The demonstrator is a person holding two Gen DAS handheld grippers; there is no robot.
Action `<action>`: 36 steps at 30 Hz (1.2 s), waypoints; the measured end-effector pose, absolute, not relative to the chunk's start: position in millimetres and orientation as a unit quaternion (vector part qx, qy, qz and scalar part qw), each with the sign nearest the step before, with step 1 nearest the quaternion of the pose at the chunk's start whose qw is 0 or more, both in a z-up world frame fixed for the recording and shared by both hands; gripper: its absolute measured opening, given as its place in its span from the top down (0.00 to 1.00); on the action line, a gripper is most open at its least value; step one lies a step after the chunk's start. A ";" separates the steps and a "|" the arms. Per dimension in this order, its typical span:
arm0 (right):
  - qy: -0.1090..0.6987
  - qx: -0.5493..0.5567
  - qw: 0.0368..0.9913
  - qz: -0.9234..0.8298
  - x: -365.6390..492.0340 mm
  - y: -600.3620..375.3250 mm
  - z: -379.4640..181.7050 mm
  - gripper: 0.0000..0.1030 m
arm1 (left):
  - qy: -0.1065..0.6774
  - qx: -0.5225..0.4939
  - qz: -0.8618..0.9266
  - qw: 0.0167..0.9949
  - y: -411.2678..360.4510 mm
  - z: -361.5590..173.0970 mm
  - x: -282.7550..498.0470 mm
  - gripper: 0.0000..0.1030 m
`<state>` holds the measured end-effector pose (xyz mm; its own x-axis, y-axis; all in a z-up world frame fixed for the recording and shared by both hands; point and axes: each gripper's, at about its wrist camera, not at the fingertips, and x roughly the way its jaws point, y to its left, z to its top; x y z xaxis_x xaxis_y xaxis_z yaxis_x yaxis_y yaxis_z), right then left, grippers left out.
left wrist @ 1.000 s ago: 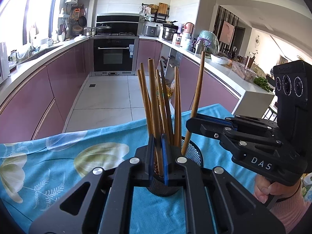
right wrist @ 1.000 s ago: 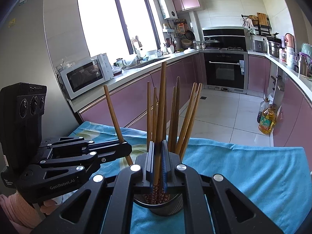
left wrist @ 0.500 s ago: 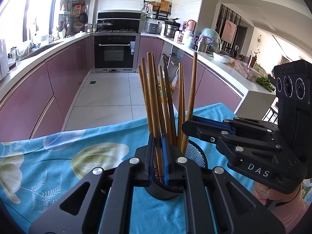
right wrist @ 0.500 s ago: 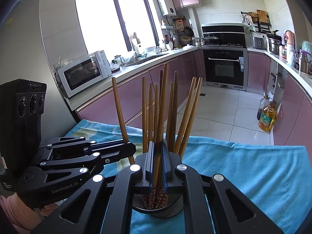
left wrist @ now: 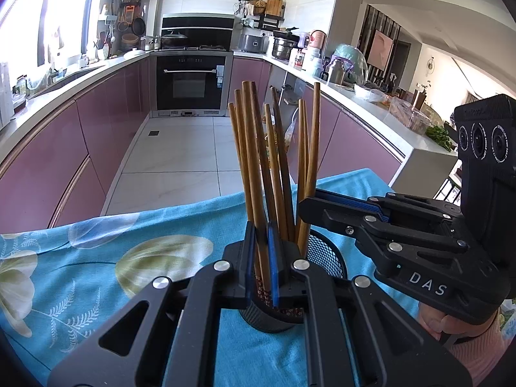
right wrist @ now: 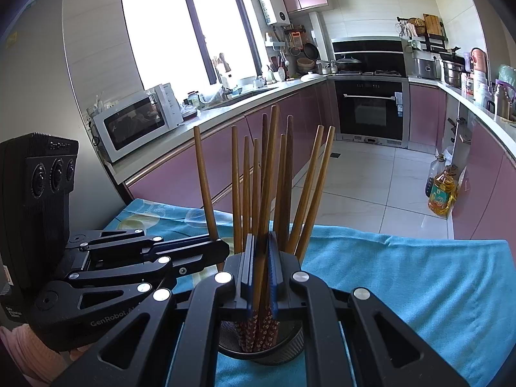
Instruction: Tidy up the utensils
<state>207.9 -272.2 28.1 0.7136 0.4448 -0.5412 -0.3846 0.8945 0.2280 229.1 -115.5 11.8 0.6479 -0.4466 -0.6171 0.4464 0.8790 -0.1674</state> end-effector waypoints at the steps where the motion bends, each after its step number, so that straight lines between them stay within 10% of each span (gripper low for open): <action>1: 0.305 0.050 0.924 0.224 208.5 -272.2 27.8 0.93 | 0.340 0.000 -0.246 0.908 -116.0 11.9 229.1 0.92; 11: 0.301 0.052 0.926 0.220 204.3 -272.3 26.5 0.88 | 0.333 -0.004 -0.239 0.912 -113.2 9.2 223.5 0.78; 27: 0.214 0.020 0.965 0.147 129.0 -276.2 15.1 0.09 | 0.224 -0.018 -0.148 0.963 -49.6 9.2 143.1 0.05; 36: 0.171 -0.010 0.980 0.103 100.6 -267.6 -0.4 0.06 | 0.157 -0.004 -0.084 0.984 -33.2 3.8 93.2 0.05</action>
<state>100.6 -267.6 -0.4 0.9202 0.1977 -0.3379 -0.2047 0.9787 0.0151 93.2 -33.2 3.8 0.9367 -0.1660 -0.3084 0.1635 0.9860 -0.0340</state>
